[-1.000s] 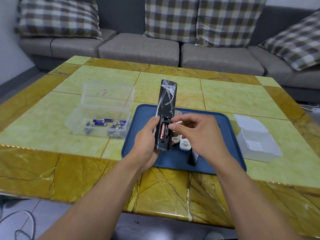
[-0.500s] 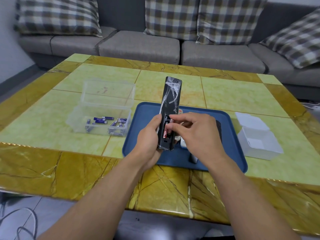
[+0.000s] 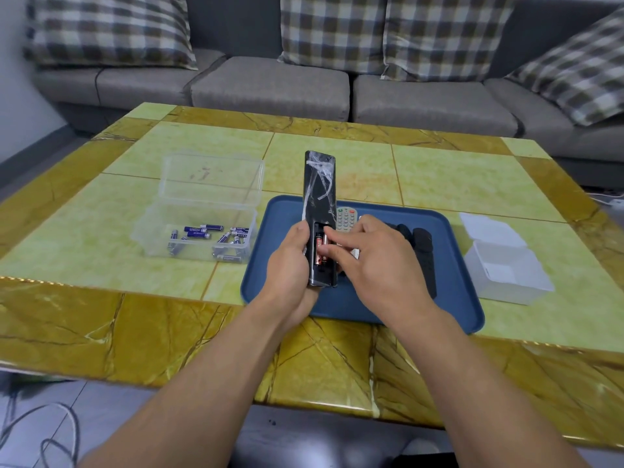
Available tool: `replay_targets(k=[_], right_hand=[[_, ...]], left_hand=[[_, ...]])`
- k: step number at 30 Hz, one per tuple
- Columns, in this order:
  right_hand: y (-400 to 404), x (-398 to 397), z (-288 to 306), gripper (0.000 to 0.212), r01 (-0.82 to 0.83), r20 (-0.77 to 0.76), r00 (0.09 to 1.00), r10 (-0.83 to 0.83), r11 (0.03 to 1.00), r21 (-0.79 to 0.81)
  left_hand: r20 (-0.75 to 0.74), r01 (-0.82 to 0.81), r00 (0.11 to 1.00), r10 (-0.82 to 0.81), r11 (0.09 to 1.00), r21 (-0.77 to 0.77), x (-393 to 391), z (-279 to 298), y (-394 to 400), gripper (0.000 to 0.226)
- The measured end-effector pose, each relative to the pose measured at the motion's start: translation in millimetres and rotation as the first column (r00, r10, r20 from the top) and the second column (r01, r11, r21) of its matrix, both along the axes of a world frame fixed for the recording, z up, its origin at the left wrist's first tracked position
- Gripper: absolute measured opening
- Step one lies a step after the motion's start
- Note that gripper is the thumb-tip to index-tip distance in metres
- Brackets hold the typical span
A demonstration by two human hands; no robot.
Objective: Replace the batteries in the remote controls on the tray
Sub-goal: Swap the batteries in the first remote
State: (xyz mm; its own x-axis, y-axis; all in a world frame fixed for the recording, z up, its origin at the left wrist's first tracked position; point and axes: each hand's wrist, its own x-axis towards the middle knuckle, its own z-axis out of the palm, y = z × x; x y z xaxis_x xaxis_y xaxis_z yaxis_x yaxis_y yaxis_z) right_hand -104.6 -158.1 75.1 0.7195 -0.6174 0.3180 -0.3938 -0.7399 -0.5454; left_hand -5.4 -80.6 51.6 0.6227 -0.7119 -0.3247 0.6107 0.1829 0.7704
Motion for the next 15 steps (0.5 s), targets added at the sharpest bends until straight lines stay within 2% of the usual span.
replay_targets(k=[4, 8, 10, 11, 12, 15], right_hand=[[8, -2, -1, 0.029, -0.009, -0.072, 0.997, 0.001, 0.993, -0.118], [19, -4, -2, 0.03, -0.092, -0.17, 0.984, 0.057, 0.974, -0.205], [26, -4, -6, 0.028, -0.093, -0.142, 0.988, 0.059, 0.963, -0.253], [28, -4, -9, 0.025, -0.053, -0.078, 0.996, 0.035, 0.966, -0.253], [28, -3, -10, 0.021, 0.001, -0.005, 1.0, -0.002, 0.981, -0.196], [12, 1, -8, 0.014, 0.068, 0.121, 0.988, -0.096, 0.974, 0.216]], left_hand=[[0.057, 0.016, 0.998, -0.016, 1.0, 0.007, 0, -2, 2, 0.04], [0.067, -0.018, 0.998, 0.019, 1.0, -0.01, 4, 0, 4, 0.041], [0.084, -0.038, 0.996, 0.04, 0.999, -0.025, 9, 0, 4, 0.04], [0.087, -0.037, 0.995, 0.04, 0.999, -0.033, 9, 0, 4, 0.039], [0.091, -0.028, 0.995, 0.032, 0.999, -0.037, 9, 2, 5, 0.039], [0.086, 0.01, 0.996, -0.006, 0.999, -0.045, 4, 4, 5, 0.042]])
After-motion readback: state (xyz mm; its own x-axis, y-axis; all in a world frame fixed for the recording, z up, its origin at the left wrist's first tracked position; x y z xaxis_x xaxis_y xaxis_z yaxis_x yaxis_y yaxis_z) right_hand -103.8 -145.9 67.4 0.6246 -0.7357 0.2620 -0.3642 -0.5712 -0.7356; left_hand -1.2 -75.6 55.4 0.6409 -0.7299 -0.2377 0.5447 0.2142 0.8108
